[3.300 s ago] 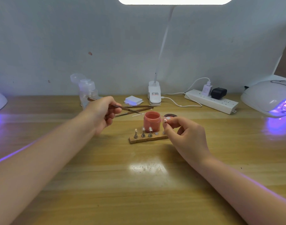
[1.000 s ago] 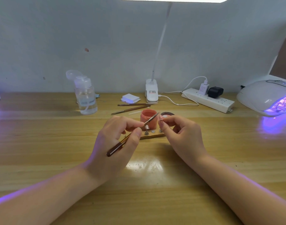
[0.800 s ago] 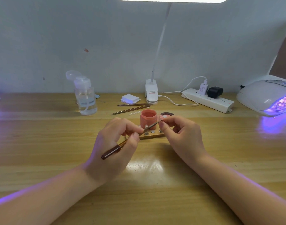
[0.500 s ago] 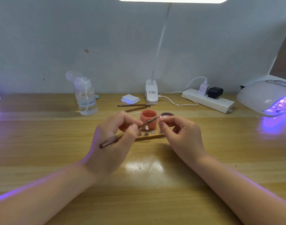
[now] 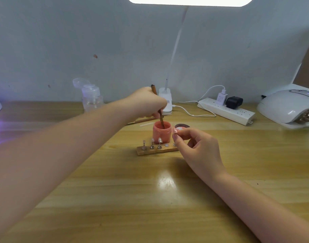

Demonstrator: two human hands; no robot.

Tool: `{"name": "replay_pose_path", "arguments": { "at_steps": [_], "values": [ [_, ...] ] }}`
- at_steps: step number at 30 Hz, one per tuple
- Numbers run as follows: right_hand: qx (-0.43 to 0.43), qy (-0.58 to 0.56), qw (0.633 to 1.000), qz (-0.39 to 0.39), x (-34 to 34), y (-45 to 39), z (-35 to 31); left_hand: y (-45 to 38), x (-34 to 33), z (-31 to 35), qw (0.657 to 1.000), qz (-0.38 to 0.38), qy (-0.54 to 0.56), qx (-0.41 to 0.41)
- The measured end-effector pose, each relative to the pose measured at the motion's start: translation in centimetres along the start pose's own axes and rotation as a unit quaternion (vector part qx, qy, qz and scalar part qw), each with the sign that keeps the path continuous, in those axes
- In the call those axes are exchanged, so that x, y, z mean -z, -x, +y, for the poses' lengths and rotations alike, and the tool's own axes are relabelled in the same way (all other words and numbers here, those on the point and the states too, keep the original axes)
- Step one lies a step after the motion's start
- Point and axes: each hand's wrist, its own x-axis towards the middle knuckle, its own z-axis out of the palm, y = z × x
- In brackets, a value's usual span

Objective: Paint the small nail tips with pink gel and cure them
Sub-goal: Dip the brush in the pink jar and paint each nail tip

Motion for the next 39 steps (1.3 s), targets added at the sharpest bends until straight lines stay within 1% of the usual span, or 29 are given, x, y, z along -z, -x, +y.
{"name": "replay_pose_path", "arguments": {
  "at_steps": [3, 6, 10, 14, 18, 20, 22, 24, 26, 27, 29, 31, 33, 35, 37, 39],
  "values": [
    [0.005, -0.004, 1.000, 0.002, 0.0, 0.0, 0.0, -0.5, -1.0, -0.5, 0.998, -0.043, -0.021, 0.038],
    [0.011, -0.003, 1.000, -0.001, 0.0, 0.0, 0.0, -0.7, -0.8, -1.1, 0.998, -0.037, 0.005, 0.052],
    [0.012, -0.003, 1.000, 0.004, -0.1, 0.0, 0.1, -0.7, 0.9, -2.1, 0.993, 0.007, 0.096, 0.073],
    [0.016, 0.010, 1.000, -0.002, -0.1, 0.0, 0.0, 0.0, 1.9, -4.0, 0.976, 0.012, 0.188, 0.112],
    [0.014, 0.014, 1.000, -0.005, 0.0, 0.0, -0.1, 0.9, 2.5, -6.2, 0.958, 0.019, 0.247, 0.144],
    [0.014, 0.016, 1.000, -0.008, 0.0, 0.0, -0.1, 1.3, 2.8, -7.1, 0.948, 0.023, 0.284, 0.144],
    [0.012, 0.017, 1.000, -0.009, 0.0, 0.0, -0.1, 1.9, 2.8, -7.7, 0.930, 0.040, 0.342, 0.130],
    [0.013, 0.020, 1.000, -0.015, 0.1, 0.1, -0.1, 2.8, 2.2, -7.9, 0.911, 0.067, 0.395, 0.093],
    [0.012, 0.023, 0.999, -0.023, 0.1, 0.0, -0.1, 4.1, 1.1, -8.2, 0.910, 0.103, 0.402, 0.012],
    [0.012, 0.023, 0.999, -0.024, 0.2, 0.0, -0.1, 5.0, 0.5, -8.3, 0.917, 0.125, 0.376, -0.046],
    [0.013, 0.022, 0.999, -0.019, 0.1, 0.0, 0.0, 7.0, -0.7, -8.4, 0.929, 0.160, 0.285, -0.173],
    [0.012, 0.021, 1.000, -0.011, 0.1, 0.0, 0.1, 8.7, -1.7, -8.3, 0.929, 0.174, 0.191, -0.266],
    [0.011, 0.019, 1.000, -0.006, 0.1, 0.0, 0.1, 9.7, -2.5, -8.2, 0.922, 0.193, 0.107, -0.317],
    [0.010, 0.019, 1.000, -0.006, 0.1, 0.0, 0.2, 10.2, -3.2, -8.3, 0.905, 0.209, 0.042, -0.368],
    [0.009, 0.020, 1.000, -0.006, 0.1, -0.1, 0.2, 10.2, -3.7, -8.6, 0.889, 0.222, 0.012, -0.399],
    [0.010, 0.022, 1.000, -0.007, 0.1, -0.1, 0.3, 10.1, -3.8, -8.8, 0.887, 0.226, 0.006, -0.403]
  ]
}}
